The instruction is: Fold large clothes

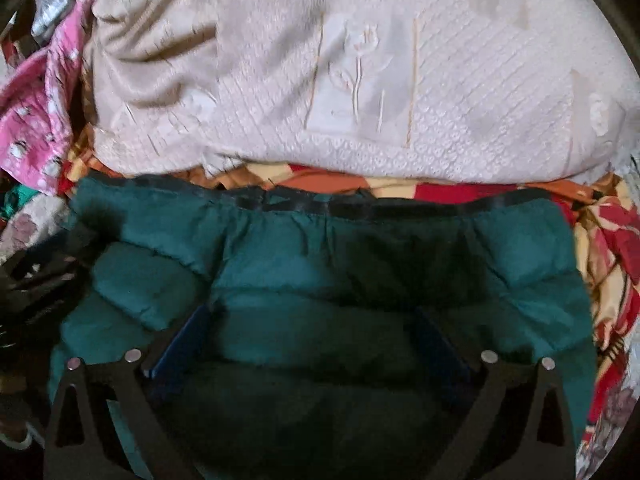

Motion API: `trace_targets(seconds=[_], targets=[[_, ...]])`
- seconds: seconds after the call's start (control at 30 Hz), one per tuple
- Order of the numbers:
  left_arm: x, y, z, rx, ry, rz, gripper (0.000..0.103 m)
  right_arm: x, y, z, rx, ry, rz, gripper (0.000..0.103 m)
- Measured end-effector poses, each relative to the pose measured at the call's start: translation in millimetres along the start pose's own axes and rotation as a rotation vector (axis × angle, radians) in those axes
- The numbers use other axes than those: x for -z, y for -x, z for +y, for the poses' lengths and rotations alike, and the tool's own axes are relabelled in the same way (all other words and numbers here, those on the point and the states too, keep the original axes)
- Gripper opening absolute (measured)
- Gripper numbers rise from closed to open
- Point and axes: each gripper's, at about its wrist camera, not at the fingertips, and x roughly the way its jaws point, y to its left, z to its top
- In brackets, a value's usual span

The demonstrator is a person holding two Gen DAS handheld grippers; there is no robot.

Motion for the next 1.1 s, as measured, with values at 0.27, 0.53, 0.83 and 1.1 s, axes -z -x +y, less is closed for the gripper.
trace_targets(seconds=[0.27, 0.53, 0.83, 1.1], targets=[[10.2, 17.9, -0.8, 0.008, 0.008, 0.001, 0.054, 40.5, 5.1, 12.6, 0.038, 0.058, -0.039, 0.102], [22.9, 38.1, -5.5, 0.002, -0.007, -0.004, 0.054, 40.4, 3.4, 12.8, 0.043, 0.043, -0.001, 0.102], [31.5, 55.9, -6.5, 0.019, 0.005, -0.002, 0.054, 51.4, 40.3, 20.8, 0.036, 0.024, -0.034, 0.103], [37.7, 69.3, -9.7, 0.028, -0.007, -0.01, 0.054, 53.1, 55.2, 22.7, 0.004, -0.025, -0.055, 0.103]])
